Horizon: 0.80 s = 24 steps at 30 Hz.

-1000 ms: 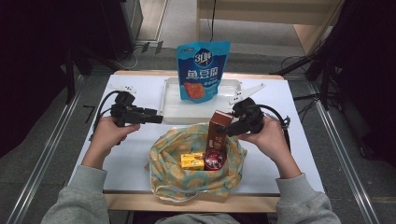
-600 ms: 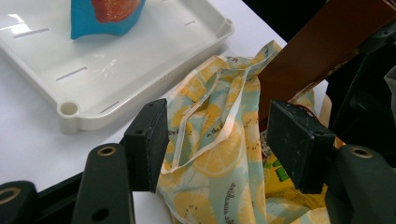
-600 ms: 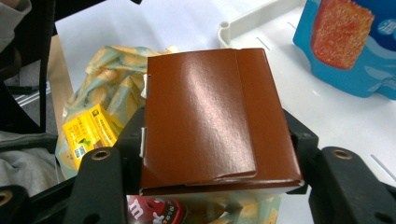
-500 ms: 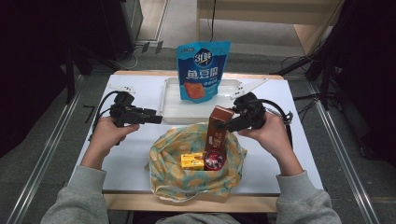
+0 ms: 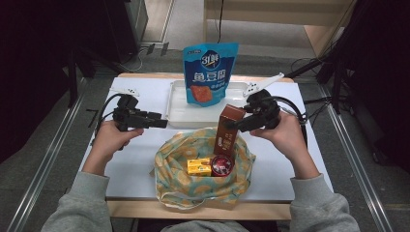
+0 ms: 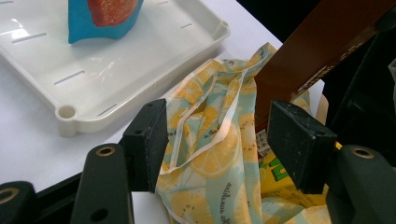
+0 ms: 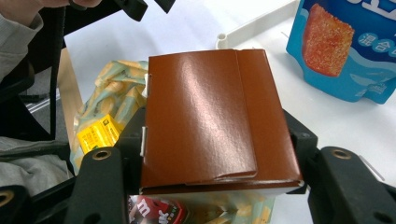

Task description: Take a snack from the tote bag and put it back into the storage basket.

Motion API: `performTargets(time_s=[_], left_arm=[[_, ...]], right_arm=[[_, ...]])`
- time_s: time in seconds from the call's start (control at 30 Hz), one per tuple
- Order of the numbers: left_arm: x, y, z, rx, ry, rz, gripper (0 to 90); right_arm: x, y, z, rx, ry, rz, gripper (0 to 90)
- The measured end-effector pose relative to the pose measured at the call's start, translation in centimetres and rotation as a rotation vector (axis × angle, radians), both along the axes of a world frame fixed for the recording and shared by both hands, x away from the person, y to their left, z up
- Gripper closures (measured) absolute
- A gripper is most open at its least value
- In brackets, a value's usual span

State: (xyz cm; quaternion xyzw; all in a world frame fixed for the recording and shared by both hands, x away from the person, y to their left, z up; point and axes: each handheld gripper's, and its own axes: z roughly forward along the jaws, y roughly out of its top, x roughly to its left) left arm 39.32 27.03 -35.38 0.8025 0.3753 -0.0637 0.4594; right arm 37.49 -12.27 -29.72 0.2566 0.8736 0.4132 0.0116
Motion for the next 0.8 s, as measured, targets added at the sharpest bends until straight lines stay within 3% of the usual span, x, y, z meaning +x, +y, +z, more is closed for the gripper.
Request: performTargets(time_s=[0.3,0.8], left_arm=[[0.0,0.0,0.0,0.002,-0.006,-0.002,39.3],[0.0,0.3,0.2,-0.005,-0.012,0.001,39.3]], right_arm=[[0.1,0.0,1.6,-0.010,0.003,0.010,43.9],[0.5,-0.2,5.1,-0.021,-0.032,0.014,44.2]])
